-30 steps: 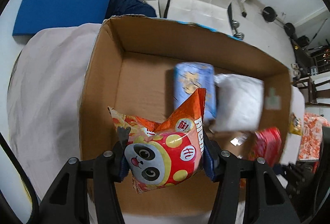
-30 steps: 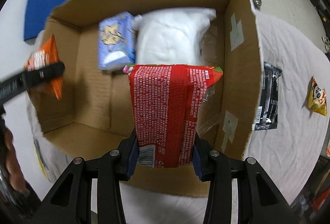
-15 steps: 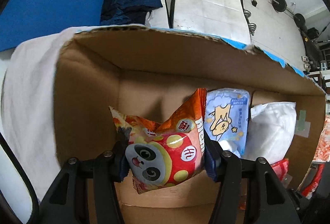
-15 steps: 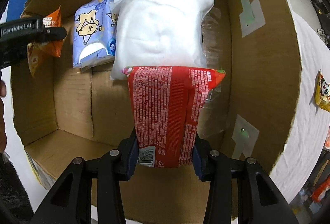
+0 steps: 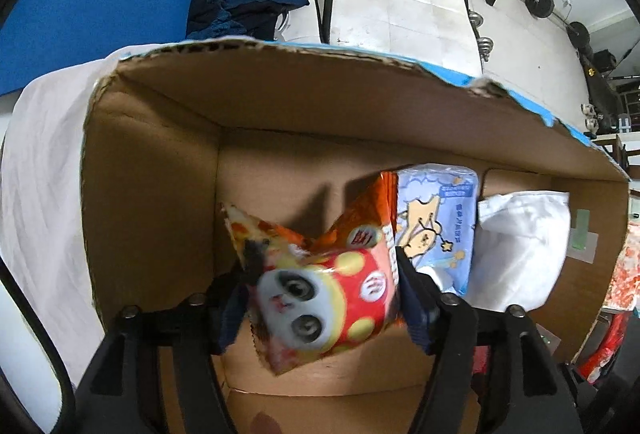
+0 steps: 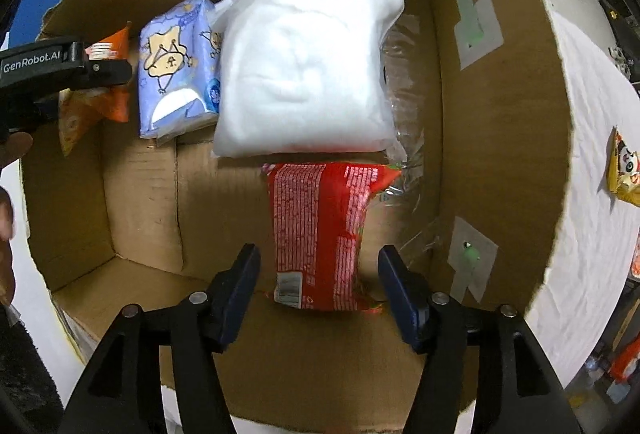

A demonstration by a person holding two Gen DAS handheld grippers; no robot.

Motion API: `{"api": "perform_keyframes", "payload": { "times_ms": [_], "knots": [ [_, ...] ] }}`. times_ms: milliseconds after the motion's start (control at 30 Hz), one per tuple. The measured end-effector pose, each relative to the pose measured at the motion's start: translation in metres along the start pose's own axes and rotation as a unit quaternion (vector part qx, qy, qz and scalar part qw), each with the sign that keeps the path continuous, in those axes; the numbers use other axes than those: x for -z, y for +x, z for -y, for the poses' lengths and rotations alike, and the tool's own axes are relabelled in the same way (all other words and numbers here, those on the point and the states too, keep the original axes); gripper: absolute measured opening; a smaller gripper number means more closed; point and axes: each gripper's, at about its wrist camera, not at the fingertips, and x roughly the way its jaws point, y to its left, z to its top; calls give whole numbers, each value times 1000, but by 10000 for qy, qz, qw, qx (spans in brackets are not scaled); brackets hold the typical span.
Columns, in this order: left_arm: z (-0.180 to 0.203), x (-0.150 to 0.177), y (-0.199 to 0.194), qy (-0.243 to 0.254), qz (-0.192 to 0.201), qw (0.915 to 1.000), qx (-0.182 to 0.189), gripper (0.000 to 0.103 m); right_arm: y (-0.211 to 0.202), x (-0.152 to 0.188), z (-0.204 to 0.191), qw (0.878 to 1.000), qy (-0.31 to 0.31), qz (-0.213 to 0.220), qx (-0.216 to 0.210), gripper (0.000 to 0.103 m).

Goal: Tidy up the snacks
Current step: 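Carry both bags into the box and open both tools, then lift both tools out of the box toward the black packet and yellow bag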

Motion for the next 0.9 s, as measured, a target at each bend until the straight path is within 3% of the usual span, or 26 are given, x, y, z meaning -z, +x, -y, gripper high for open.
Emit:
{"api": "perform_keyframes", "payload": {
  "times_ms": [100,133,167,267,333,500,900],
  "knots": [
    [4,3,-7,57,63,10000,-26,82,-6,1,-2,10000,-16,25,24,71],
    [5,3,-10,74,115,9999,-92,94,-9,1,-3,10000,-24,49,31,76],
    [5,5,-14,105,210,9995,-219,98,-11,1,-4,10000,-31,66,40,77],
    [1,9,-26,99,369,9988,-300,99,-15,10,-1,9999,-25,114,28,78],
    [-2,14,-34,90,470,9983,-319,99,-19,15,1,9999,-11,135,6,90],
    [-1,39,-56,186,824,9957,-384,99,-32,27,11,9996,46,270,-58,103],
    [3,127,-110,242,1496,9879,-338,99,-73,67,9,9969,-92,784,34,103]
  ]
}}
